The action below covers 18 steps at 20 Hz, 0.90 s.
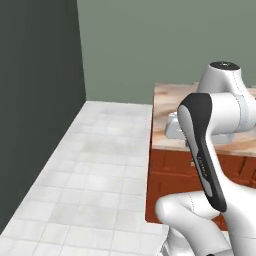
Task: Pick up the marshmallow and place it in the cup of hot chocolate on the dining counter.
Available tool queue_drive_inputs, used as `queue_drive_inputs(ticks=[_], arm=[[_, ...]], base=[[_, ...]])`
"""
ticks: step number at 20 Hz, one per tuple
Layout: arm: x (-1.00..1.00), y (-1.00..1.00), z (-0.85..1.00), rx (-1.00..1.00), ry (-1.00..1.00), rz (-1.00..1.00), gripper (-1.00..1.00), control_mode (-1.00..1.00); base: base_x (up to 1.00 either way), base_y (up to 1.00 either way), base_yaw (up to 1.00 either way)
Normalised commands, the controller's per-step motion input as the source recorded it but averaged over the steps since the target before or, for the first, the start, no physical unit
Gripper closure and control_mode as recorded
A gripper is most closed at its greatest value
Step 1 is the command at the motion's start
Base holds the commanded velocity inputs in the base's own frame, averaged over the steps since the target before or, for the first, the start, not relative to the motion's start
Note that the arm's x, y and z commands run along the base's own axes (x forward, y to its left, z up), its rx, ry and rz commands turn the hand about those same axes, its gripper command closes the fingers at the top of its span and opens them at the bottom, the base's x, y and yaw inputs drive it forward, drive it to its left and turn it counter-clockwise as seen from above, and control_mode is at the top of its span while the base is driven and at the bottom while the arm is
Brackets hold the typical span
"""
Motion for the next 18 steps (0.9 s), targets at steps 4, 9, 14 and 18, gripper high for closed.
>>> queue_drive_inputs(ticks=[4, 9, 14, 18], arm=[[0.0, 0.0, 0.0, 0.0, 0.0, 0.0, 1.0, 1.0], [0.0, 0.0, 0.0, 0.0, 0.0, 0.0, 1.0, 1.0], [0.0, 0.0, 0.0, 0.0, 0.0, 0.0, 1.0, 1.0], [0.0, 0.0, 0.0, 0.0, 0.0, 0.0, 1.0, 1.0]], base=[[1.0, 1.0, -0.41], [1.0, 1.0, -0.38], [1.0, 1.0, -0.37], [1.0, 1.0, -0.42]])
